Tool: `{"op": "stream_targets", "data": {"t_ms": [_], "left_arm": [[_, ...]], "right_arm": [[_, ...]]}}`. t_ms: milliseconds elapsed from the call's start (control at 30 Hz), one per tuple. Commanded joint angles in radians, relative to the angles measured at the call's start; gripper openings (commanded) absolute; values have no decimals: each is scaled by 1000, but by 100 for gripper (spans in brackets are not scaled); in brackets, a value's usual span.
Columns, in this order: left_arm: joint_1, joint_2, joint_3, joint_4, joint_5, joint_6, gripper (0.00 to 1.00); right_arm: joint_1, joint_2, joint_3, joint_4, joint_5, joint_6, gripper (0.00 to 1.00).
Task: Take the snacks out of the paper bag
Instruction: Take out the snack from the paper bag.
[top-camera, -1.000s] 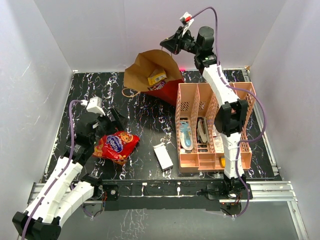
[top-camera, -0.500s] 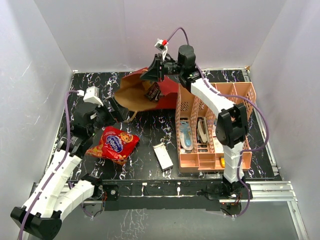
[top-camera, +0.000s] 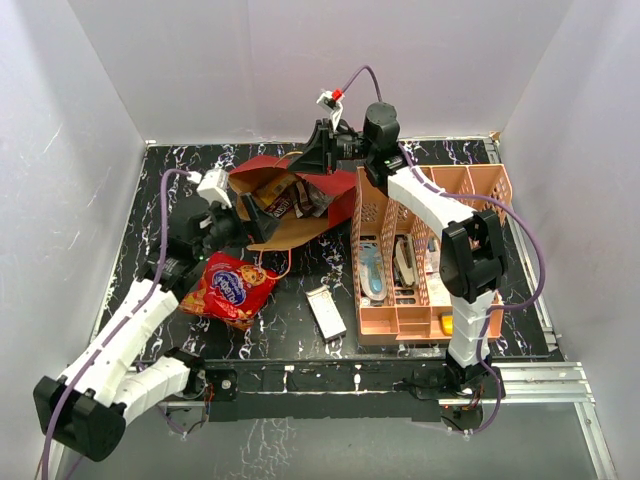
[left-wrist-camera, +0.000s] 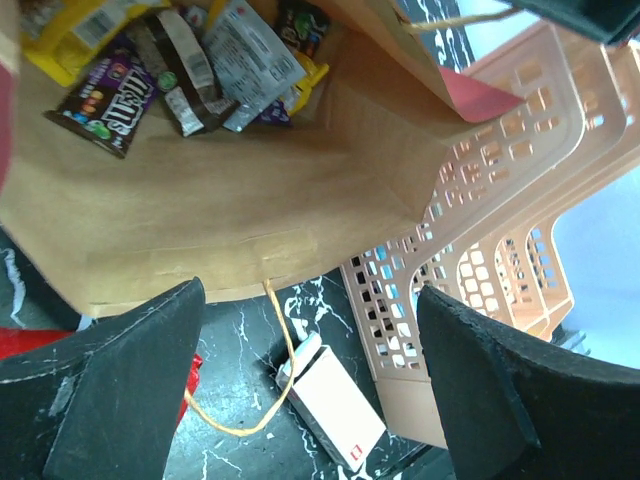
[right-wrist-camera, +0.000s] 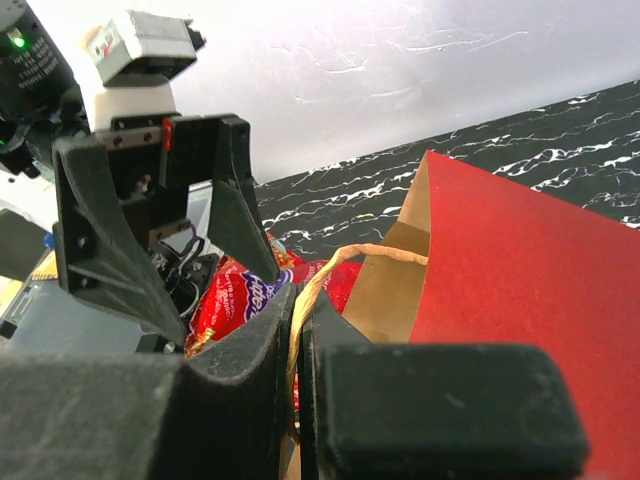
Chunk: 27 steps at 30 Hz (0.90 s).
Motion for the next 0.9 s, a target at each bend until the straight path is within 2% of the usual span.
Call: {"op": "stream_targets", "data": {"t_ms": [0, 100, 233, 300, 400, 467, 600, 700, 867], "left_arm": [[-62, 57, 4, 92, 39, 110, 83], [-88, 131, 30, 113, 12, 210, 81], [-96, 225, 11, 221, -16, 316, 65], [-97, 230, -55, 359, -64, 346, 62], [-98, 232, -219, 698, -45, 450, 53], [-99, 287, -253, 811, -53, 516, 51], [-97, 421, -151, 715, -73, 641, 45], [-72, 511, -112, 693, -53, 689, 51], [-24, 659, -27, 684, -16, 679, 49]], "right_arm": [[0, -66, -4, 75, -14, 24, 8], [0, -74, -4, 74, -11, 21, 8], [0, -81, -1, 68, 6, 11, 8], [-1, -84, -1, 65, 19, 12, 8], [0, -87, -3, 66, 38, 16, 8], [0, -90, -2, 68, 39, 17, 8], [0, -92, 7, 65, 31, 17, 8], [0, -97, 9, 60, 29, 14, 8], [0, -102, 3, 60, 27, 10, 8]]}}
